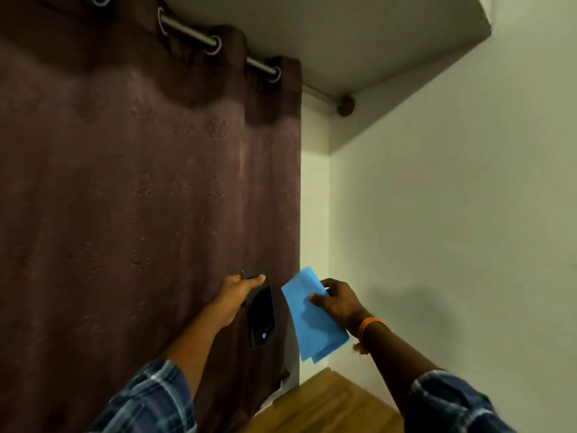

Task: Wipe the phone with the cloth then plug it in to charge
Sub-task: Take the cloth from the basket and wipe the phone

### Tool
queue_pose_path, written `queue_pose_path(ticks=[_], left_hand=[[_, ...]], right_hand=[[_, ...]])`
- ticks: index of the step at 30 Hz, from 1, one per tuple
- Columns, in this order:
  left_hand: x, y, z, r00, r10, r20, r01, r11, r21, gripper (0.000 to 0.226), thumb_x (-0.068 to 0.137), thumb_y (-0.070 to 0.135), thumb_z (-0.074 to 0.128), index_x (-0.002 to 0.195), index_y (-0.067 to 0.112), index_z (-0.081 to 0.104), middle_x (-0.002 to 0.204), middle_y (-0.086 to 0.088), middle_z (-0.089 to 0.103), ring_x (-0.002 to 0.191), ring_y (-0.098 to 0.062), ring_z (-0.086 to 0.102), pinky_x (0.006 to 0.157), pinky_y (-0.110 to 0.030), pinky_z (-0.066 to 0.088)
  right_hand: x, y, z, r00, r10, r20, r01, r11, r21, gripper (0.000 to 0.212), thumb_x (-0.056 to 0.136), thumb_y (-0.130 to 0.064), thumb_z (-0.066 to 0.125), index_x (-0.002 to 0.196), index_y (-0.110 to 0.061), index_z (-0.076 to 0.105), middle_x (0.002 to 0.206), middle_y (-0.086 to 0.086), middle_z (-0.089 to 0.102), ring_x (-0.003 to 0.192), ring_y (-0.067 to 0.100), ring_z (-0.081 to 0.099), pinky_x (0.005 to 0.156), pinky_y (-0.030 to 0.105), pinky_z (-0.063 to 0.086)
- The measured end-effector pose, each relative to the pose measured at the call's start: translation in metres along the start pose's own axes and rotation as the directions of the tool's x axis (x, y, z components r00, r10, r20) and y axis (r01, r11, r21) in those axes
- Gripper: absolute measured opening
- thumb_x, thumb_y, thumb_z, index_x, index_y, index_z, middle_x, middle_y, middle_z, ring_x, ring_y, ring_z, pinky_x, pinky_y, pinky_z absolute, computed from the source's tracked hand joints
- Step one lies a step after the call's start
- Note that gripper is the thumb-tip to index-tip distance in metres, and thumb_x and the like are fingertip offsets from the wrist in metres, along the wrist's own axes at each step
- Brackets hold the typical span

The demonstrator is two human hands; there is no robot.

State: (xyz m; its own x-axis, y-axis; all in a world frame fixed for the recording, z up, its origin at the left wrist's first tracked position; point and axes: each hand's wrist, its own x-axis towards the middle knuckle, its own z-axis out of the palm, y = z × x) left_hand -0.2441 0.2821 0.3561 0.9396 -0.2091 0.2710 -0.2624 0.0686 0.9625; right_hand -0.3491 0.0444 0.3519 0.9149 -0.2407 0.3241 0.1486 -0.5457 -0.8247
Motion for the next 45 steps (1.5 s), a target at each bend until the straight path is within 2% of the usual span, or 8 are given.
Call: queue_pose_path(ticks=[6, 14, 20, 24, 27, 30, 36, 45], left_hand=[[0.008, 0.008, 0.065, 0.996, 0.075, 0.055, -0.071, 0.996, -0.059, 0.014, 0.092, 0.022, 0.069, 0.101, 0.013, 0.075, 0.099, -0.007, 0.079, 0.099, -0.027, 0.073, 0.096, -0.043, 0.055], [0.012, 0.021, 0.122, 0.995, -0.100, 0.022, 0.102, 0.968, -0.230, 0.017, 0.093, 0.016, 0.062, 0.107, 0.006, 0.065, 0.095, -0.026, 0.073, 0.078, -0.038, 0.073, 0.082, -0.054, 0.058], [0.023, 0.025, 0.140, 0.972, -0.200, 0.120, 0.229, 0.915, -0.332, 0.064, 0.084, 0.068, 0.049, 0.103, 0.011, 0.072, 0.093, -0.023, 0.073, 0.075, -0.036, 0.071, 0.079, -0.044, 0.055], [0.039, 0.033, 0.153, 0.972, -0.196, 0.128, 0.231, 0.892, -0.389, 0.076, 0.086, 0.073, 0.035, 0.098, 0.011, 0.077, 0.088, -0.021, 0.077, 0.071, -0.034, 0.076, 0.070, -0.043, 0.059], [0.044, 0.044, 0.168, 0.979, -0.173, 0.106, 0.202, 0.883, -0.424, 0.071, 0.084, 0.071, 0.040, 0.086, 0.013, 0.081, 0.086, -0.019, 0.078, 0.073, -0.034, 0.076, 0.067, -0.041, 0.061], [0.049, 0.046, 0.176, 0.985, -0.155, 0.072, 0.170, 0.865, -0.472, 0.068, 0.088, 0.068, 0.041, 0.099, 0.012, 0.077, 0.093, -0.019, 0.078, 0.088, -0.036, 0.074, 0.086, -0.048, 0.058], [0.055, 0.031, 0.173, 0.981, -0.183, 0.070, 0.193, 0.839, -0.510, 0.066, 0.089, 0.067, 0.041, 0.099, 0.010, 0.074, 0.084, -0.015, 0.078, 0.073, -0.031, 0.076, 0.066, -0.039, 0.057], [0.062, 0.034, 0.169, 0.967, -0.254, 0.024, 0.232, 0.838, -0.494, 0.079, 0.085, 0.070, 0.043, 0.120, 0.003, 0.065, 0.112, -0.024, 0.070, 0.101, -0.041, 0.068, 0.092, -0.056, 0.054]], right_hand=[[0.012, -0.020, -0.062, 0.992, -0.055, -0.112, 0.047, 0.996, -0.077, 0.035, 0.085, -0.029, 0.071, 0.117, -0.017, 0.065, 0.107, 0.009, 0.073, 0.090, 0.024, 0.072, 0.083, 0.040, 0.060], [0.018, -0.013, -0.096, 0.954, -0.249, -0.167, 0.220, 0.959, -0.178, 0.049, 0.086, -0.009, 0.058, 0.132, -0.026, 0.066, 0.119, 0.002, 0.072, 0.100, 0.019, 0.065, 0.081, 0.028, 0.049], [0.026, -0.018, -0.088, 0.902, -0.390, -0.187, 0.267, 0.842, -0.468, 0.048, 0.093, -0.016, 0.053, 0.137, -0.032, 0.060, 0.121, 0.000, 0.069, 0.104, 0.024, 0.064, 0.087, 0.037, 0.055], [0.036, -0.033, -0.078, 0.861, -0.498, -0.104, 0.335, 0.709, -0.620, 0.054, 0.088, -0.013, 0.054, 0.139, -0.030, 0.057, 0.129, -0.001, 0.065, 0.111, 0.025, 0.061, 0.087, 0.041, 0.055], [0.047, -0.038, -0.070, 0.868, -0.495, 0.021, 0.368, 0.615, -0.697, 0.056, 0.085, -0.012, 0.056, 0.140, -0.023, 0.058, 0.140, 0.004, 0.060, 0.126, 0.030, 0.052, 0.103, 0.042, 0.047], [0.050, -0.036, -0.059, 0.906, -0.421, 0.047, 0.361, 0.710, -0.605, 0.062, 0.087, -0.002, 0.052, 0.147, -0.016, 0.048, 0.157, 0.008, 0.043, 0.142, 0.031, 0.042, 0.120, 0.038, 0.032], [0.053, -0.025, -0.044, 0.938, -0.322, 0.130, 0.332, 0.724, -0.605, 0.072, 0.098, -0.004, 0.049, 0.160, -0.023, 0.018, 0.159, 0.014, 0.037, 0.136, 0.035, 0.048, 0.115, 0.040, 0.038], [0.046, -0.008, -0.039, 0.935, -0.265, 0.235, 0.352, 0.623, -0.699, 0.092, 0.089, -0.003, 0.067, 0.160, -0.025, 0.013, 0.168, 0.003, 0.014, 0.150, 0.028, 0.029, 0.121, 0.041, 0.029]])
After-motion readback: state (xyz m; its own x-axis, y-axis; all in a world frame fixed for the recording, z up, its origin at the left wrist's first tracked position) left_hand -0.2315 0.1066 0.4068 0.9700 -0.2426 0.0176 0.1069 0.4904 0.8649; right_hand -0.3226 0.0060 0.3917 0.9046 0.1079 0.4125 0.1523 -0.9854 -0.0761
